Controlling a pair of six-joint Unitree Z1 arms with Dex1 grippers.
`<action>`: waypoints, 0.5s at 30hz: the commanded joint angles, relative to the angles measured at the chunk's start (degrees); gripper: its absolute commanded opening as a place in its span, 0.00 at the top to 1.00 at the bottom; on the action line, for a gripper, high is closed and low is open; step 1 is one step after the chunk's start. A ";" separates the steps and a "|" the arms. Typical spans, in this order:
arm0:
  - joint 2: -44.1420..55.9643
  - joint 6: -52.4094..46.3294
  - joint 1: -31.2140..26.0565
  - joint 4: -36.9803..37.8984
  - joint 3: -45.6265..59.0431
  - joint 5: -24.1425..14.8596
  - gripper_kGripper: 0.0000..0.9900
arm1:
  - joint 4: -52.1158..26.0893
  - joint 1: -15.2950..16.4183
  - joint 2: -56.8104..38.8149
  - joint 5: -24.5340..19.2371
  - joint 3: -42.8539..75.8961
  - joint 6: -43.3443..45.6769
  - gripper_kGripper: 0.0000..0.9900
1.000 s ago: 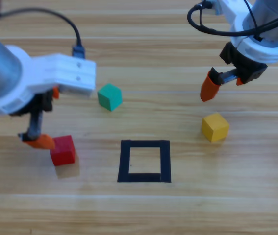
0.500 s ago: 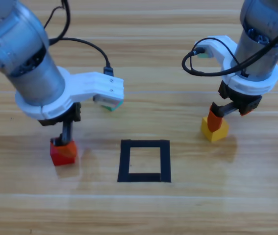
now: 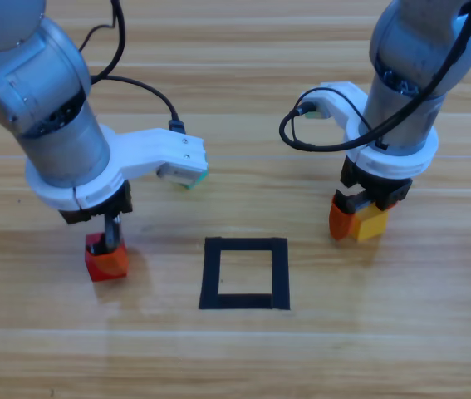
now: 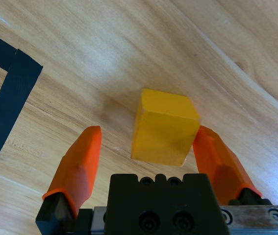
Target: Stack the blocks in the rectangular block: red at the bottom, yellow in the middle, green on top
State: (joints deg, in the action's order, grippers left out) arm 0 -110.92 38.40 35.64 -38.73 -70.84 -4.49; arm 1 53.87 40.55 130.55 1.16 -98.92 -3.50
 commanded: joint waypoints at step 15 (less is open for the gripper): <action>-1.67 -0.87 -1.80 2.26 5.01 -1.22 0.02 | 0.98 1.46 5.15 -0.37 -0.22 2.36 0.86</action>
State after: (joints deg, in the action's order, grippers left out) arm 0 -110.92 38.28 35.01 -37.72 -67.44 -5.09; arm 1 53.87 40.69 130.91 1.23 -99.09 -2.11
